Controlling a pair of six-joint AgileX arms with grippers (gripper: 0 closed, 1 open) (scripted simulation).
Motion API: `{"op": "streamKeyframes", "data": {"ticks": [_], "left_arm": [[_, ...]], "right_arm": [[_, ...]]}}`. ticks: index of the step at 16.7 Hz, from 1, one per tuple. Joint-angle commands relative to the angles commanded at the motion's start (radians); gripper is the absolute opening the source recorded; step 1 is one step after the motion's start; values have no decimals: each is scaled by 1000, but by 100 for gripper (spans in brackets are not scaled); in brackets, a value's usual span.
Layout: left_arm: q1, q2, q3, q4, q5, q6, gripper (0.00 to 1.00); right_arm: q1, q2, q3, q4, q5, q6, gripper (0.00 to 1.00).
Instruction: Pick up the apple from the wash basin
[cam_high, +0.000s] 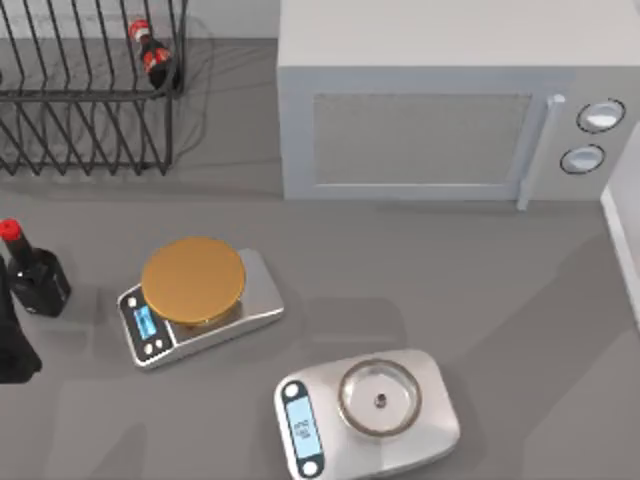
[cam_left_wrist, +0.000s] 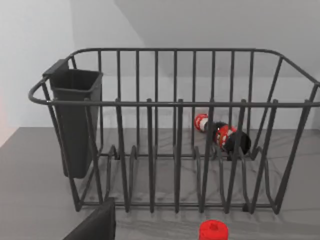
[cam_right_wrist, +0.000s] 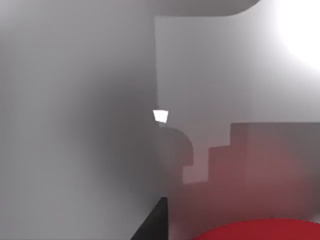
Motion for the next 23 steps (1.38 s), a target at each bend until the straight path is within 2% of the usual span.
{"op": "streamKeyframes", "data": {"ticks": [5, 6, 10, 13, 19, 23], "left_arm": [[0, 0, 0, 0, 0, 0, 100], [0, 0, 0, 0, 0, 0, 100], [0, 0, 0, 0, 0, 0, 100], [0, 0, 0, 0, 0, 0, 100], [0, 0, 0, 0, 0, 0, 100], [0, 0, 0, 0, 0, 0, 100]], "right_arm": [[0, 0, 0, 0, 0, 0, 0], [2, -71, 18, -34, -14, 7, 0], [0, -82, 84, -103, -14, 6, 0], [-2, -112, 212, -266, -15, 3, 0], [-4, -220, 520, -723, -16, 0, 0], [-4, -286, 661, -901, -17, -1, 0]]}}
